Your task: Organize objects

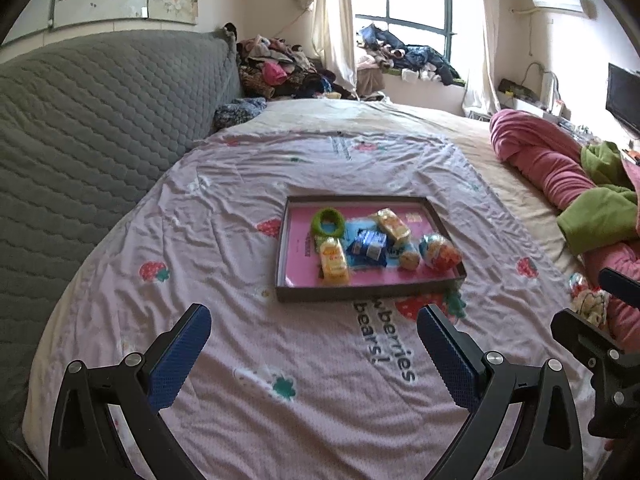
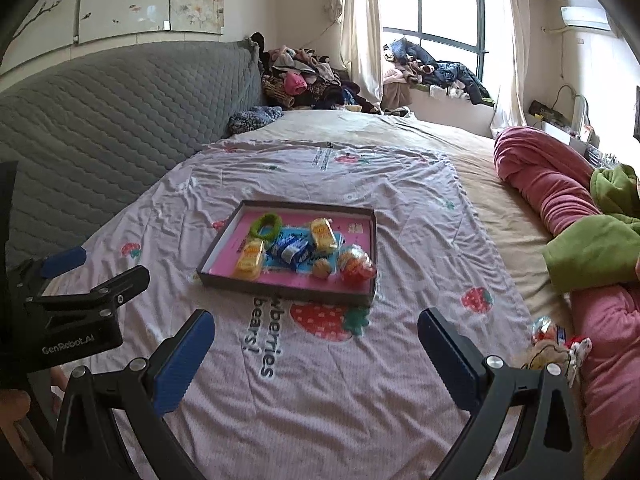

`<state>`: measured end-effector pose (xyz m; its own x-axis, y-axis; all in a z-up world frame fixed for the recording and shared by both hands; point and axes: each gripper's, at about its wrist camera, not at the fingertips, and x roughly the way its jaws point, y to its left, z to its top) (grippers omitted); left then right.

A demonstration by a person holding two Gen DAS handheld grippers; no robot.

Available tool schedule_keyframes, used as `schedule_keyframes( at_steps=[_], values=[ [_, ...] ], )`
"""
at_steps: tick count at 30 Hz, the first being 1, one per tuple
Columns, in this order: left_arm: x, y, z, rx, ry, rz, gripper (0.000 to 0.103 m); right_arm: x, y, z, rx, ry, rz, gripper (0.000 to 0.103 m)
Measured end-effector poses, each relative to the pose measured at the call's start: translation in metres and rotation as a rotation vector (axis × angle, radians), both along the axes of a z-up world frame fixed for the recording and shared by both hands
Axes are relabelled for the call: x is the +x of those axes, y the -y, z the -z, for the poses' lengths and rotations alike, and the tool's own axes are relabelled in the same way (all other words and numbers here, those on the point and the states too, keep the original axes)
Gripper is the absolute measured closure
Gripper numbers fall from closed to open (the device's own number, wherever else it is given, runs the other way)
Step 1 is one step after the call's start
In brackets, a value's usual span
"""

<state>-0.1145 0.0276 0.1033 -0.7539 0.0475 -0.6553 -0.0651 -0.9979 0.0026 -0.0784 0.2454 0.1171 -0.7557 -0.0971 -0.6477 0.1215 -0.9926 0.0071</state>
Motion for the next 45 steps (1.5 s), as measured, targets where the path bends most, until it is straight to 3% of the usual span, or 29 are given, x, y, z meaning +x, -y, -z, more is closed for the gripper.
schedule_keyframes(
  at_steps=[13,45],
  values=[
    [0.037,0.000,0.032,-0.001,0.000,0.023,0.000,0.036,-0.004,0.024,-0.017,0.008,0.016,0.001],
    [0.027,0.005,0.102,0.008,0.060,0.014,0.000,0.035,-0.019,0.104,-0.044,0.089,0.041,0.001]
  ],
)
